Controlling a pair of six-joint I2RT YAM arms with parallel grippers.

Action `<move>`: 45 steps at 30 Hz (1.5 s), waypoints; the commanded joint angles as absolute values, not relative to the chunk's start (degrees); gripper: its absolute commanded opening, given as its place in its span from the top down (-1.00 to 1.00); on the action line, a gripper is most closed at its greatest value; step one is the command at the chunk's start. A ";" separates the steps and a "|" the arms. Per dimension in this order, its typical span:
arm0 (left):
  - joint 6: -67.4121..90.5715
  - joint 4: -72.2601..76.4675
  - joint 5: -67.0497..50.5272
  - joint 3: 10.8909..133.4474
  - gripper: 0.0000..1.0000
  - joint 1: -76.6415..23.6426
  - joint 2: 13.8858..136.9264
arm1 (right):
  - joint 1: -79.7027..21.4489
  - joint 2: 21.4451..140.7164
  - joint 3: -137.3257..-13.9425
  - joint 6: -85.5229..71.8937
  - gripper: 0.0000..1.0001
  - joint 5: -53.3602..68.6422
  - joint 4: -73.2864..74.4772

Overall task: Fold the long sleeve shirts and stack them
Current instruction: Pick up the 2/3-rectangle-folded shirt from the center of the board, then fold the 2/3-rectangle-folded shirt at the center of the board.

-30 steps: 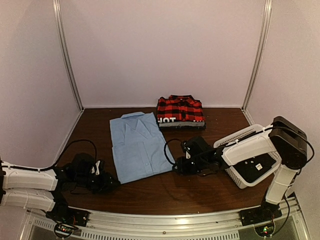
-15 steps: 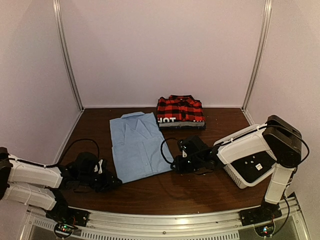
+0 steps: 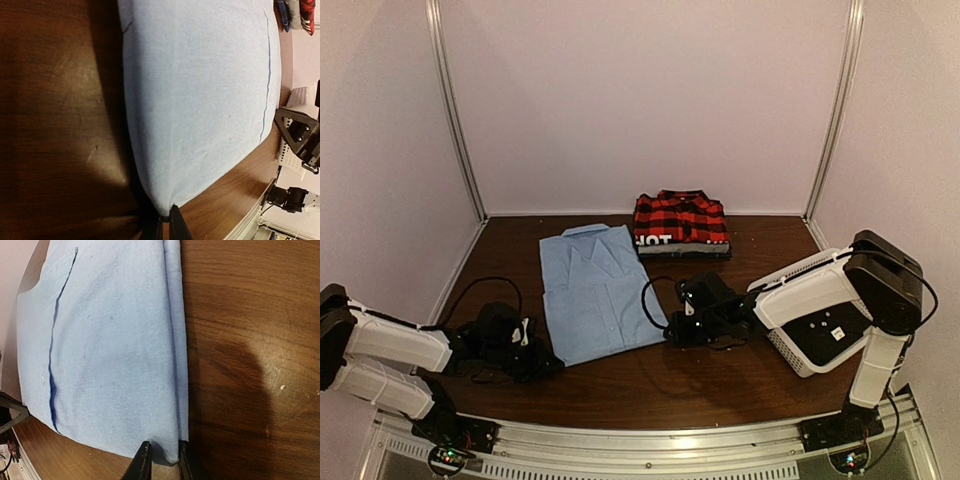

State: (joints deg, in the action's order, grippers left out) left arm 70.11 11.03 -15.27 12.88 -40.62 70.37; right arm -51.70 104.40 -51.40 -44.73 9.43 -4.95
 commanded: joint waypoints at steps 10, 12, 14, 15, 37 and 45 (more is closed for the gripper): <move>64.88 -12.80 -8.49 17.81 1.00 -40.78 66.93 | -52.50 102.47 -48.17 -45.19 1.00 12.55 -4.97; 64.12 -16.36 -7.64 18.60 1.00 -40.78 65.19 | -52.91 101.16 -47.20 -45.55 1.00 12.51 -5.17; 64.06 -19.05 -7.36 18.35 1.00 -40.78 62.50 | -53.45 99.72 -46.19 -45.99 1.00 12.46 -5.34; 64.14 -20.20 -7.38 18.11 1.00 -40.79 61.03 | -53.77 98.98 -45.66 -46.17 1.00 12.32 -5.29; 63.76 -43.34 -9.48 21.19 1.00 -43.79 36.67 | -68.64 84.55 -37.02 -57.15 1.00 4.60 -3.75; 61.00 -43.39 -6.60 24.93 1.00 -44.25 41.32 | -68.86 85.83 -40.72 -55.69 1.00 4.31 -1.21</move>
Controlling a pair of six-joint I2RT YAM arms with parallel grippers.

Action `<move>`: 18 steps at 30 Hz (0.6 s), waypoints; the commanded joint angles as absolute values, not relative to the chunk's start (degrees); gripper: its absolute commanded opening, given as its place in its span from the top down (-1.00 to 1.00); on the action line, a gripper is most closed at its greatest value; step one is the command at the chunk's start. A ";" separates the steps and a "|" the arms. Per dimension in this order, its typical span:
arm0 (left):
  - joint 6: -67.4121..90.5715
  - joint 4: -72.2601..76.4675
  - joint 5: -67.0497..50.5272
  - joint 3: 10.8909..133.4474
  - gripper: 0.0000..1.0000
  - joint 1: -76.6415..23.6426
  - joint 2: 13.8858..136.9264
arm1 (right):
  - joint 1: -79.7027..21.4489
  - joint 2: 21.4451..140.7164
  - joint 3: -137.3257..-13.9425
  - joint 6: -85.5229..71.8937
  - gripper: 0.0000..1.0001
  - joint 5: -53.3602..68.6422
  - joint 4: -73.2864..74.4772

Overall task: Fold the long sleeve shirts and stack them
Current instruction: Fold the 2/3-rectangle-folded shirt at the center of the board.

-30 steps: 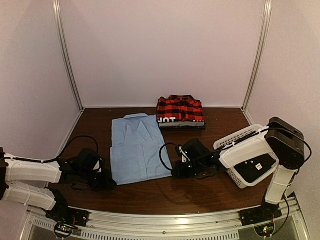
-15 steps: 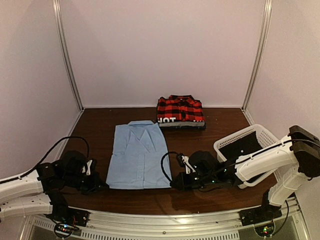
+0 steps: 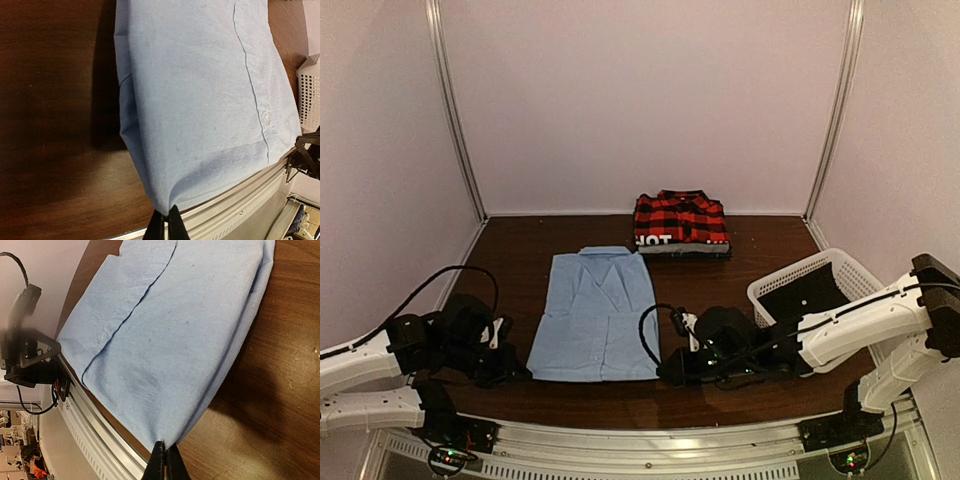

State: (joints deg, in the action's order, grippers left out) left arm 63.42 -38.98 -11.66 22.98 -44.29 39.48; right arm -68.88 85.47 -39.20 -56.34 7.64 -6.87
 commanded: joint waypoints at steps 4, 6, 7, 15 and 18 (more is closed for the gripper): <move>60.05 -43.33 -5.85 26.96 1.00 -44.30 42.90 | -68.82 85.89 -42.74 -54.74 1.00 3.73 0.18; 59.51 -43.33 -4.81 28.64 1.00 -44.29 43.19 | -68.62 85.85 -44.49 -54.07 1.00 2.98 2.26; 59.30 -43.33 -4.22 29.60 1.00 -44.30 43.51 | -68.38 85.66 -45.29 -53.68 1.00 2.70 2.97; 50.28 -40.92 -1.52 39.16 1.00 -41.03 54.13 | -61.15 85.30 -50.99 -49.48 1.00 4.82 5.70; 43.52 -38.08 -4.58 44.27 1.00 -35.35 59.77 | -57.02 88.18 -55.20 -46.96 1.00 7.29 5.96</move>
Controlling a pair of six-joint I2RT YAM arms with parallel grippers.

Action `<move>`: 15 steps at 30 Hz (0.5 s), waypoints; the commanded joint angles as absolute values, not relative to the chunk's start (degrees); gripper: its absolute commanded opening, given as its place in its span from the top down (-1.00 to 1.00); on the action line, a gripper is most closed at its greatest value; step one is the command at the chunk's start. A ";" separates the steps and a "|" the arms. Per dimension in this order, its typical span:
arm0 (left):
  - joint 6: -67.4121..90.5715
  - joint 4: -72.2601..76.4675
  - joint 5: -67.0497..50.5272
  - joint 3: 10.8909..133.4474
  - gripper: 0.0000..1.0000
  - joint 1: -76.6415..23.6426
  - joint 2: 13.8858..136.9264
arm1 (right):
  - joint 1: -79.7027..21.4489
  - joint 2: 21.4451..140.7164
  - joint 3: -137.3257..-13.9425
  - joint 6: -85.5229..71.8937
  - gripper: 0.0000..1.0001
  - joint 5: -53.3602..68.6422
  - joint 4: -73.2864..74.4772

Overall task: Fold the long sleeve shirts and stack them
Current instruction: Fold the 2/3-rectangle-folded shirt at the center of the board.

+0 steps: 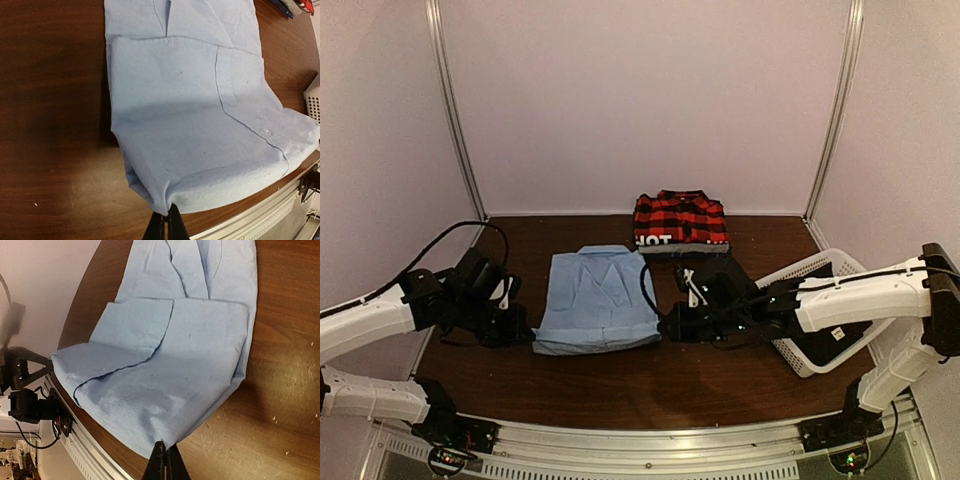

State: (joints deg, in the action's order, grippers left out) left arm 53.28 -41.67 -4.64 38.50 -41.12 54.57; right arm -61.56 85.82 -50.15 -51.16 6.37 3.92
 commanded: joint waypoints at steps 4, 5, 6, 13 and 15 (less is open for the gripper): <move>37.41 -36.67 -8.38 49.35 1.00 -29.86 65.73 | -54.14 92.50 -62.30 -43.16 1.00 8.84 9.80; 36.94 -36.56 -9.37 49.53 1.00 -29.88 66.39 | -53.98 93.00 -62.98 -42.55 1.00 9.08 10.47; 36.73 -36.05 -10.78 49.03 1.00 -29.87 66.82 | -53.97 93.29 -62.97 -42.32 1.00 9.63 10.53; 40.27 -34.80 -20.55 38.31 1.00 -33.50 62.29 | -57.16 92.45 -56.03 -43.47 1.00 14.23 8.34; 43.59 -34.94 -22.11 35.38 1.00 -37.61 59.73 | -59.65 91.82 -53.80 -44.20 1.00 14.59 8.14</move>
